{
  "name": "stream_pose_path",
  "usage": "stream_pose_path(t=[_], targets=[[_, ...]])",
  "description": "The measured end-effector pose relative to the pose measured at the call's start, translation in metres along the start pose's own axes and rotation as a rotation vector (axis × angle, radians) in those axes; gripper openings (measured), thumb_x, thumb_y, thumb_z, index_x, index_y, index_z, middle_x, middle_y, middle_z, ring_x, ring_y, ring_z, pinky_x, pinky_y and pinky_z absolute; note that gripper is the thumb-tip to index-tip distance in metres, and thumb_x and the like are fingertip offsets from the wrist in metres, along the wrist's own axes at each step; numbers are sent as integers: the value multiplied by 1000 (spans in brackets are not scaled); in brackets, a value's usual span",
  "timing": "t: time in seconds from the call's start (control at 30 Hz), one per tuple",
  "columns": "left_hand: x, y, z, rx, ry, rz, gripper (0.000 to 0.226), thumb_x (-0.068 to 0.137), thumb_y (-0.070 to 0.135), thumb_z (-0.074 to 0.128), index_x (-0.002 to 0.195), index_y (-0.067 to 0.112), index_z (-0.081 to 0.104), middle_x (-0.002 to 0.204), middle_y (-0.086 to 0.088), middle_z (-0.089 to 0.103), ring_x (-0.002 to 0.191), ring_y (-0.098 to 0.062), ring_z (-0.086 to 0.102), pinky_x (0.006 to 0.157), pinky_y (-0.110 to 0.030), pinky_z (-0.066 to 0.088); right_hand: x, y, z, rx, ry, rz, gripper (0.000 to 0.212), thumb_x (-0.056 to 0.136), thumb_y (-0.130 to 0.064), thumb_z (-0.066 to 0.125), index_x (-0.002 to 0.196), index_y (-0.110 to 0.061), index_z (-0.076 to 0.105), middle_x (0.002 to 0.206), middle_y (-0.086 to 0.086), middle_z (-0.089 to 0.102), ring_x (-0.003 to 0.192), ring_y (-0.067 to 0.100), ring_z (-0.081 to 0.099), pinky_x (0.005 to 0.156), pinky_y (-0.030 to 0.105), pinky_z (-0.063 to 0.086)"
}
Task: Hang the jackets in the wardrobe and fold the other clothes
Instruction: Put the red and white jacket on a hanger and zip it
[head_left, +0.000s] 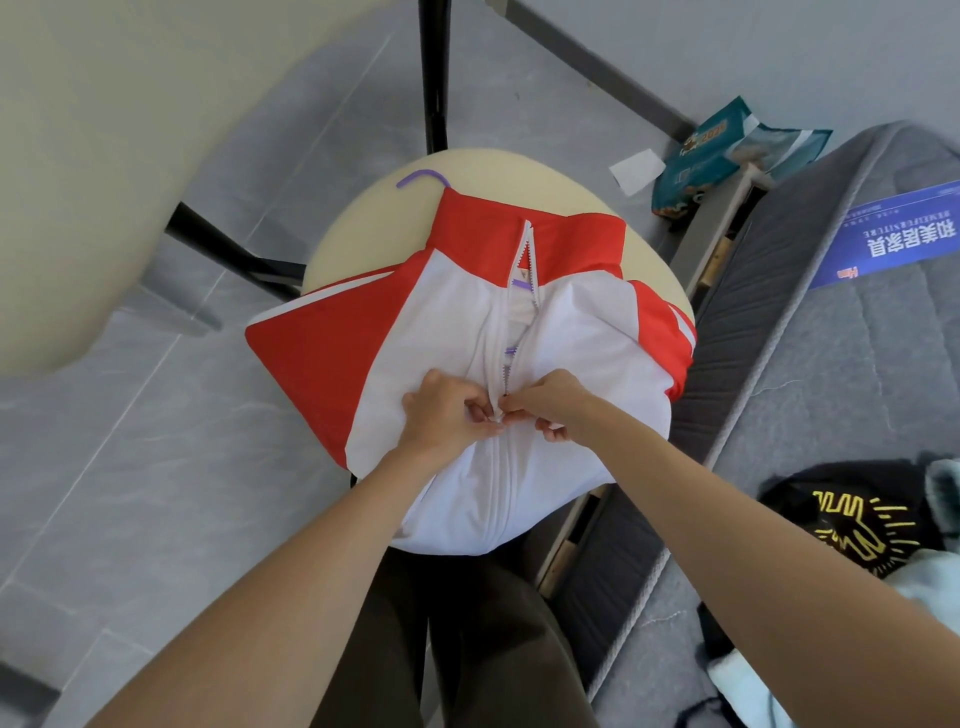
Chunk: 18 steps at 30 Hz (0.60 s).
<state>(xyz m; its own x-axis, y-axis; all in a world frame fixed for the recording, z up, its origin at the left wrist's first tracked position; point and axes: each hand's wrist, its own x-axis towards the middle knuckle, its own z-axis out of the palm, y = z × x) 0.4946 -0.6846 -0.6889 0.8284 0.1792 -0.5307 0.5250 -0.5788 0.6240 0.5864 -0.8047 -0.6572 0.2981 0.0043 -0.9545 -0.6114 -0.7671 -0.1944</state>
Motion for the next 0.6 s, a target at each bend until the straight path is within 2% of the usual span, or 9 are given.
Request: stream_pose_path(t=[0.17,0.3,0.4,0.53,0.6], targets=[[0,0,1,-3,9,8,21,69,36,82,70,24,64,76,14,62,98,-14,45,77,-32,31,-5,-2,-6,34,-49,30,10,83,-10,63,74,-10,60,66,1,68,43,8,37,49,18,36],[2,2,1,-1,-2,-20,21,70,34,81,69,28,62,77,14,63,100,-15,49,82,-35,37,-12,-5,-21,204,-150,73,6,89,-17,64,84,-13,64,71,-2,69,51,7,44,50,17,37],[4,4,-1,-9,-22,-41,17,70,33,81,72,24,66,77,13,63,100,-16,51,85,-37,39,-11,-23,-29,303,-106,10,8,89,-17,65,82,-15,63,67,-4,67,51,5,42,46,14,36],[10,7,-4,-24,-65,-80,17,71,32,81,75,21,69,79,8,67,97,-15,53,85,-38,41,-5,-55,-37,225,-33,-76,14,92,-14,61,77,-12,61,53,-7,64,52,4,39,41,11,36],[12,8,-7,-30,-102,-97,18,70,31,82,73,21,68,77,7,67,93,-16,57,86,-40,43,-1,-66,-40,212,-16,-83,14,92,-15,61,78,-13,61,54,-6,63,51,4,39,43,12,35]])
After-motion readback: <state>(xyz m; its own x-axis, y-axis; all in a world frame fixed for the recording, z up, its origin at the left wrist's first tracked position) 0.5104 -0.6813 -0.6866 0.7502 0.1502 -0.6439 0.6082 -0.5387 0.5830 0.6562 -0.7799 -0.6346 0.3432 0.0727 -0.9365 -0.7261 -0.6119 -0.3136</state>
